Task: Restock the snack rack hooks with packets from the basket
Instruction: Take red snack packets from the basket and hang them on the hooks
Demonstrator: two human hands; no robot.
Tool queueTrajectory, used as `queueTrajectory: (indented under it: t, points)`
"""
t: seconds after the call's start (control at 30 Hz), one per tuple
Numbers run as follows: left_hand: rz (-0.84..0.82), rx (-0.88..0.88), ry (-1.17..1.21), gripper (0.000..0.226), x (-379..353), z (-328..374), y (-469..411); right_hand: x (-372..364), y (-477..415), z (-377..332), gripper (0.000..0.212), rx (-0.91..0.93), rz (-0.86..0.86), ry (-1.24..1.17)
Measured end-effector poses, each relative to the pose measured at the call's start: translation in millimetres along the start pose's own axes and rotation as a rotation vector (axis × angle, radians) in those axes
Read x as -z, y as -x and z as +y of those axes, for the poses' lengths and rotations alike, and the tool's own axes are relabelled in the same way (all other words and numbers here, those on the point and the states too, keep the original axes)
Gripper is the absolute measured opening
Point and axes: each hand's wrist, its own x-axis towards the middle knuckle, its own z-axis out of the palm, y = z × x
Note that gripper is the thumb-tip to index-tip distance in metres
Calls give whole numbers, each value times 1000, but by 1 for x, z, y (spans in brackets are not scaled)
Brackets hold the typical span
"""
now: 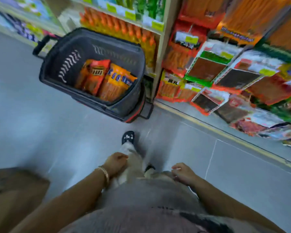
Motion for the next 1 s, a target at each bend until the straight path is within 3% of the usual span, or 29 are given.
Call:
queueTrajectory:
  t: [0.13, 0.23, 0.43, 0.7, 0.83, 1.0]
  points:
    - [103, 91, 139, 20, 42, -35, -7, -15, -13, -56, 23, 52, -102, 253]
    - [92, 180, 280, 18, 82, -47, -22, -19, -34, -120, 24, 58, -113, 173]
    - [114, 209, 326, 16, 192, -43, -73, -38, -77, -274, 15, 83, -102, 31]
    - [20, -69, 295, 24, 350, 28, -157, -67, -139, -451, 10, 248, -50, -202]
    - [53, -175, 360, 22, 387, 67, -213, -80, -201, -490, 14, 175, 16, -275]
    - [101, -162, 474, 17, 393, 90, -288, -101, -293, -507, 31, 34, 104, -177]
